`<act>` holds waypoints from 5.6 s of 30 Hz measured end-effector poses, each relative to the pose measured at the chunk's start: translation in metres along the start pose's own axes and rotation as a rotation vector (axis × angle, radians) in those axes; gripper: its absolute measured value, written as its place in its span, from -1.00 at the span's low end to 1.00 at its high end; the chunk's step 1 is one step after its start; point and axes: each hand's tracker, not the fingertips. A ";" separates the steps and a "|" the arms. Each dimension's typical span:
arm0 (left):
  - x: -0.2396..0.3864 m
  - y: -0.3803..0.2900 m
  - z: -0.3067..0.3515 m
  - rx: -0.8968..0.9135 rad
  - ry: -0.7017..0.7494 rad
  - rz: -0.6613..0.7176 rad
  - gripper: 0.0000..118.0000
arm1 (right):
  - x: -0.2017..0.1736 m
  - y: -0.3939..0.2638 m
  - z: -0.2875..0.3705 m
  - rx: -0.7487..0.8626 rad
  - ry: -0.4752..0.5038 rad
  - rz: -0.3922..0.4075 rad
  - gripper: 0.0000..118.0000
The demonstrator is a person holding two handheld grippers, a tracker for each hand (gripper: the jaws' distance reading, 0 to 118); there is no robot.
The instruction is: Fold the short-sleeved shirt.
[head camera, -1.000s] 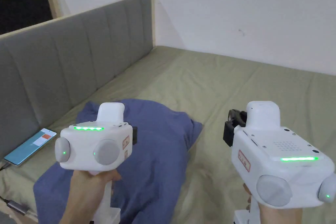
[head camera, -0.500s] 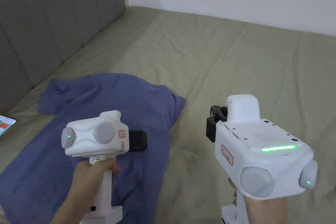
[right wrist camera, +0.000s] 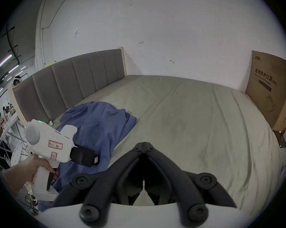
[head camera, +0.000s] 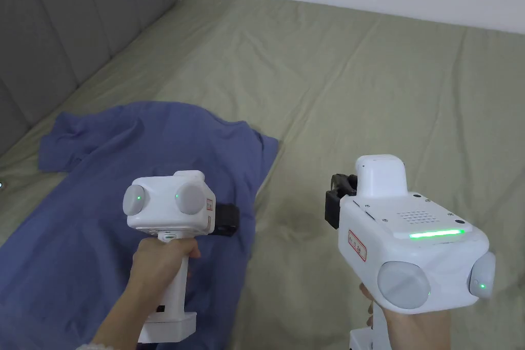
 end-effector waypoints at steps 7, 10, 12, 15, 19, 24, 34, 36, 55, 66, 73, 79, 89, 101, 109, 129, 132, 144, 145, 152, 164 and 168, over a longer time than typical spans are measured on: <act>-0.020 0.009 0.014 0.068 0.080 0.074 -0.88 | 0.004 -0.003 0.002 -0.017 -0.006 -0.019 -1.00; -0.031 0.013 0.011 0.022 -0.011 0.107 -0.89 | 0.007 -0.004 0.008 -0.020 -0.005 -0.018 -1.00; -0.034 0.018 0.019 0.006 -0.039 0.141 -0.89 | 0.010 -0.003 0.014 -0.013 -0.013 -0.017 -1.00; -0.033 0.026 0.042 0.017 -0.067 0.153 -0.89 | 0.018 0.001 0.020 -0.007 -0.025 -0.025 -1.00; -0.015 0.045 0.099 0.150 -0.058 0.114 -0.89 | 0.032 0.007 0.037 0.025 -0.042 -0.057 -1.00; 0.036 0.070 0.189 0.316 -0.189 0.009 -0.88 | 0.055 0.012 0.071 0.089 -0.096 -0.104 -1.00; 0.243 0.034 0.290 0.421 -0.644 -0.415 -0.88 | 0.149 0.006 0.188 0.253 -0.374 -0.231 -1.00; 0.280 0.010 0.288 0.367 -0.727 -0.482 -0.88 | 0.172 0.001 0.215 0.274 -0.441 -0.271 -1.00; 0.356 -0.139 0.059 -0.122 -0.547 -0.693 -0.65 | 0.218 -0.069 0.233 0.120 -0.535 -0.383 -1.00; 0.264 -0.090 0.103 0.015 -0.526 -0.529 0.45 | 0.189 -0.053 0.200 0.073 -0.434 -0.300 -1.00; 0.185 -0.101 0.071 -0.052 -0.345 -0.492 -1.00 | 0.170 -0.053 0.168 0.024 -0.356 -0.277 -1.00; 0.167 -0.084 0.048 -0.065 -0.356 -0.405 -1.00 | 0.168 -0.054 0.139 -0.022 -0.327 -0.265 -1.00; 0.212 0.045 0.004 0.008 -0.290 -0.432 0.81 | 0.203 -0.037 0.094 -0.064 -0.326 -0.272 -1.00; 0.259 0.086 -0.059 0.022 -0.197 -0.384 0.33 | 0.238 -0.061 0.071 -0.153 -0.355 -0.320 -1.00; 0.263 0.084 -0.034 0.062 -0.155 -0.398 -1.00 | 0.256 -0.052 0.069 -0.160 -0.360 -0.339 -1.00; 0.228 0.097 -0.001 0.089 -0.320 -0.362 -1.00 | 0.309 -0.002 -0.142 -0.607 -0.126 -0.047 0.57; 0.227 0.096 0.000 0.083 -0.320 -0.370 -1.00 | 0.309 0.008 -0.129 -0.617 -0.086 -0.043 -0.05; 0.199 0.087 0.072 0.145 -0.300 -0.384 -1.00 | 0.303 0.058 -0.042 -0.457 -0.155 -0.128 -1.00; 0.194 0.086 0.084 0.167 -0.291 -0.381 -1.00 | 0.305 0.070 -0.025 -0.424 -0.173 -0.132 -1.00; 0.150 0.090 0.179 0.375 -0.159 -0.394 -1.00 | 0.329 0.131 0.112 -0.205 -0.287 -0.205 -1.00; 0.086 0.109 0.332 0.686 -0.103 -0.313 -1.00 | 0.330 0.199 0.274 0.116 -0.367 -0.301 -1.00; 0.082 0.117 0.368 0.762 -0.087 -0.326 -1.00 | 0.325 0.221 0.289 0.177 -0.363 -0.331 -1.00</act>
